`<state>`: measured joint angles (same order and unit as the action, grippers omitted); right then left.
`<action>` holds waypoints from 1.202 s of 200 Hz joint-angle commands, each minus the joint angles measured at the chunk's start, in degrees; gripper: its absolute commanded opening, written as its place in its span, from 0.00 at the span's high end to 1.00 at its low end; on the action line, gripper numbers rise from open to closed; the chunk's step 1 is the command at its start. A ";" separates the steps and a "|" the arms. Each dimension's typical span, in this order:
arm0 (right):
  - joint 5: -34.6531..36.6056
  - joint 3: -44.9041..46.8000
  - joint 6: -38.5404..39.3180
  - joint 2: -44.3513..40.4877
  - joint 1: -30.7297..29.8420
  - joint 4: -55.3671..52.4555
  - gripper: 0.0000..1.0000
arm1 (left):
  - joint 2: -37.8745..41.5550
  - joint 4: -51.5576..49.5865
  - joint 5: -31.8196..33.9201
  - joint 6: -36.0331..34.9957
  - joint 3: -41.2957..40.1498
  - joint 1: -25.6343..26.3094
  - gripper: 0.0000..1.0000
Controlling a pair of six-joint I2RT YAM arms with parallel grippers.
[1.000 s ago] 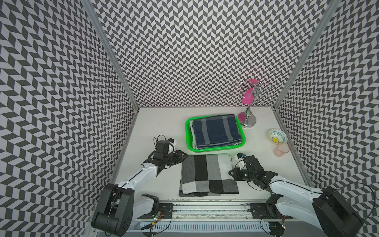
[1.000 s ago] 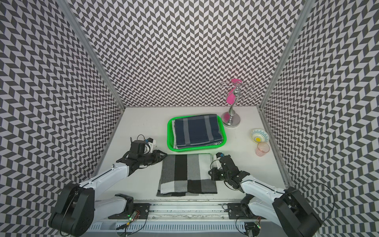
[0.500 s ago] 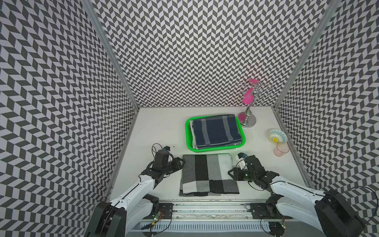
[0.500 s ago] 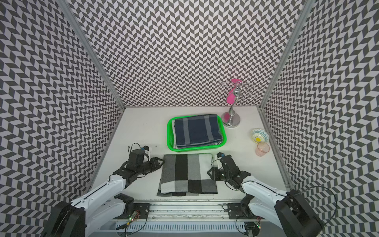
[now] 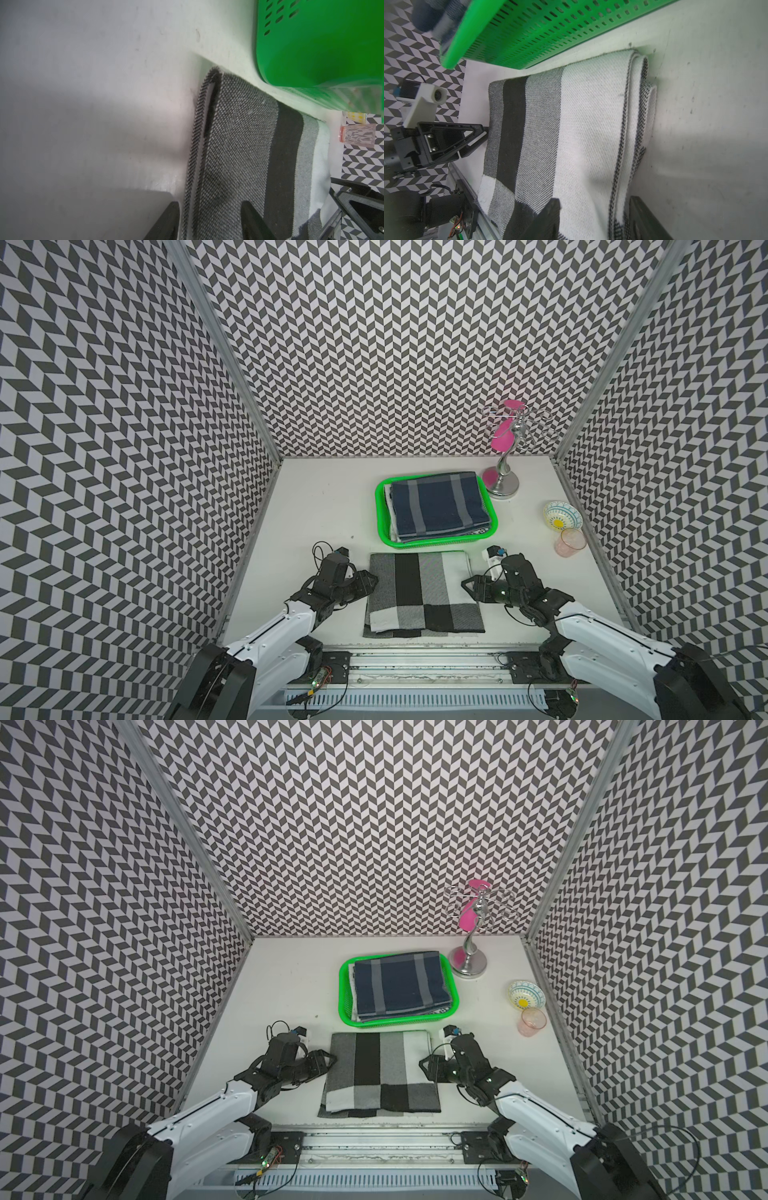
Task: Put the folded scarf in the basket
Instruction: Pick up the scarf at the center of the board.
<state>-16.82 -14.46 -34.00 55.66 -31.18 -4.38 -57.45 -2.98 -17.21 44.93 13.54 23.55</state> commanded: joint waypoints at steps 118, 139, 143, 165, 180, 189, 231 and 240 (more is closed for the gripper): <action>-3.31 -0.19 2.99 6.21 0.49 4.04 0.43 | -4.29 3.41 -2.89 -1.01 -3.67 2.09 0.01; -3.33 -0.16 3.17 5.89 0.44 3.84 0.44 | -2.68 0.44 0.83 -1.45 -3.17 2.77 0.01; -3.27 -0.20 3.19 5.79 0.48 3.72 0.44 | -2.19 0.42 1.51 -1.42 -3.36 2.87 0.03; -2.78 0.35 2.74 5.47 0.49 4.54 0.44 | -1.08 4.12 0.63 -0.69 -6.24 2.97 0.42; -3.81 0.66 2.82 6.38 0.48 5.26 0.44 | -2.60 3.03 0.51 -0.79 -5.96 3.28 0.46; -4.33 0.64 3.06 7.08 0.51 5.56 0.45 | -3.47 1.87 1.49 -1.09 -5.56 3.71 0.41; -5.90 1.08 3.15 9.19 0.35 8.08 0.46 | -4.59 2.40 3.26 -1.53 -6.42 5.06 0.35; -5.90 1.27 3.15 9.37 0.42 8.80 0.46 | -5.43 4.05 2.54 -1.03 -6.67 5.50 0.35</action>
<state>-21.96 -14.50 -31.20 63.86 -30.94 2.44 -59.75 7.62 -16.34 43.55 10.02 28.05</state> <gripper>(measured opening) 0.544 0.653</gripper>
